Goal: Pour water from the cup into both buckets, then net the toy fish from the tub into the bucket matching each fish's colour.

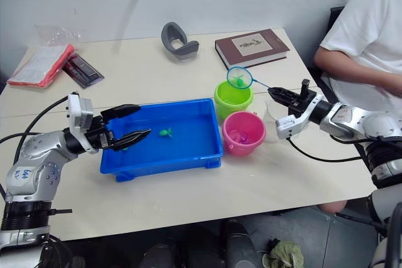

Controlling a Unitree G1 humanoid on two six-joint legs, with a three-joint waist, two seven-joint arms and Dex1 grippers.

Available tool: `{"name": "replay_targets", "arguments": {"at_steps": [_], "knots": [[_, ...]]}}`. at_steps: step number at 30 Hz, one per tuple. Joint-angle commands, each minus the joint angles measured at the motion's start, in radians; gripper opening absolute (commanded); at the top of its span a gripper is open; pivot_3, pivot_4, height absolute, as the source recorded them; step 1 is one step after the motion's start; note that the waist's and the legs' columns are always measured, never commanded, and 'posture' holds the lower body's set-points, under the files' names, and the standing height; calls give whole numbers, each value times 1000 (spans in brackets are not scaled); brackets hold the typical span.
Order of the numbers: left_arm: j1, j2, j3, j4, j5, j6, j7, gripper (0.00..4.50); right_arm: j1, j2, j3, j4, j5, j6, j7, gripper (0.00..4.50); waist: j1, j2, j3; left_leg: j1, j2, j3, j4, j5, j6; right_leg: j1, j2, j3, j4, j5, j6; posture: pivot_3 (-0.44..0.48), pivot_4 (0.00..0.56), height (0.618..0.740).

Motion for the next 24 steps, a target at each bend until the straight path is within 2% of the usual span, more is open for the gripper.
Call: {"name": "replay_targets", "arguments": {"at_steps": [1, 6, 9, 12, 14, 17, 19, 24], "knots": [[0, 7, 17, -36, -6, -15, 4, 4458, -21, -20, -34, 28, 26, 49, -24, 0, 0, 0, 0, 0, 0, 0, 0, 0, 0, 0, 0, 0, 0, 0, 0, 0, 150, 740], [-5, 7, 13, -33, -5, -16, 3, 4458, -15, -12, -21, 17, 21, 42, -36, 0, 0, 0, 0, 0, 0, 1, 0, 0, 0, 0, 0, 0, 0, 0, 0, 0, 150, 740], [-10, 6, 12, -34, -7, -13, 4, 4458, 8, -18, 31, -36, -23, -36, -36, 0, -1, 0, 0, 0, 0, 1, 0, 0, 0, 0, 1, 0, 0, 0, 0, 0, 150, 740], [-13, 12, 10, -28, -3, -18, -4, 4458, -21, -17, -18, 41, 19, 40, -44, 0, -2, 0, 0, 0, 1, 1, 0, 0, -1, 0, 1, 1, 0, 0, 0, 0, 150, 740], [-14, 14, 12, -28, -4, -14, -4, 4458, -21, -31, 9, 11, -15, 5, -71, 0, -3, 0, 0, 0, 0, 1, 0, 0, -1, 0, 1, 1, 0, 0, 0, 0, 150, 740], [-18, 14, 16, -23, -4, -15, 0, 4458, -62, -28, 1, 79, -10, 61, -81, 0, -5, 0, 0, 0, 0, 1, 0, 0, -1, 0, 1, 1, 0, 0, 0, 0, 150, 740], [-18, 11, 12, -28, -5, -13, 0, 4458, -44, -22, 31, 32, -26, 9, -91, 0, -7, 0, 0, 0, 0, 1, 0, 0, -1, 0, 1, 1, 0, 0, 0, 0, 150, 740], [-25, 4, 9, -28, -5, -14, 8, 4458, -50, -5, 1, 4, 5, 27, -106, 0, -17, 0, 0, 0, 1, 1, 0, 0, -1, 0, 1, 1, 0, 0, 0, 0, 150, 740]]}}
